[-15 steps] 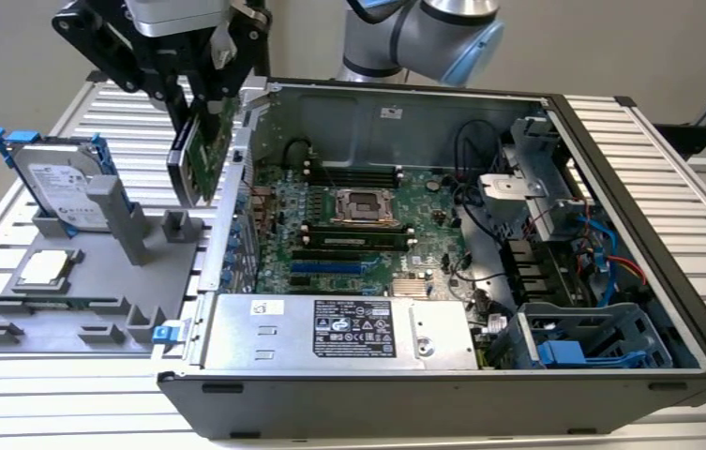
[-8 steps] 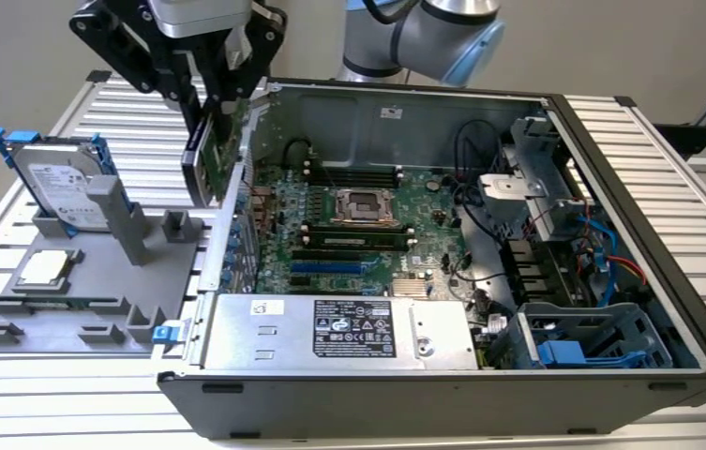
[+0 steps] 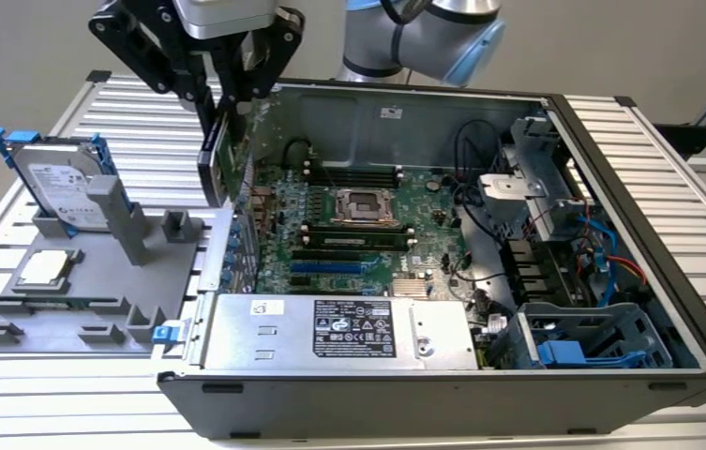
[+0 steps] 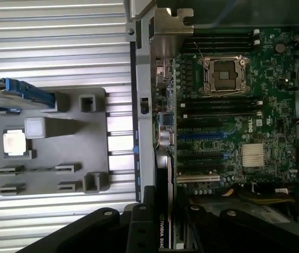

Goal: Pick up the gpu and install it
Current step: 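Pick up the gpu and move the gpu toward the slot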

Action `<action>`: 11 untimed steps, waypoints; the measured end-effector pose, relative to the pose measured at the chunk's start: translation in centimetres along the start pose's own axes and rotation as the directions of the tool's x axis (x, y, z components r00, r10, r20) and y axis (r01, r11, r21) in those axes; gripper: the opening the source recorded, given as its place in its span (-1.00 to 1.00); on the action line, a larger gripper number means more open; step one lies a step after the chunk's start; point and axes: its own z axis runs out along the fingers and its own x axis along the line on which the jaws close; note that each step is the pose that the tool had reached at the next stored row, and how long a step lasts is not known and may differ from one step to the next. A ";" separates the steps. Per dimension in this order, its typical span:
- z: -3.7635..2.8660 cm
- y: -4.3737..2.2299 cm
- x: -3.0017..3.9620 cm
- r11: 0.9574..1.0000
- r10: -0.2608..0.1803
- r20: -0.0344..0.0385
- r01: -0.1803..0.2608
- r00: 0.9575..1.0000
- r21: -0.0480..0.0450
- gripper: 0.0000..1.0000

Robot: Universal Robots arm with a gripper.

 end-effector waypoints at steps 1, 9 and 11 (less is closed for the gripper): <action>0.00 0.01 -0.14 1.000 0.000 0.000 0.000 1.000 0.000 -1.00; 0.05 0.08 -1.21 1.000 0.000 0.000 0.000 1.000 0.000 -1.00; 0.05 0.10 -1.45 1.000 0.000 0.000 0.000 1.000 0.000 -1.00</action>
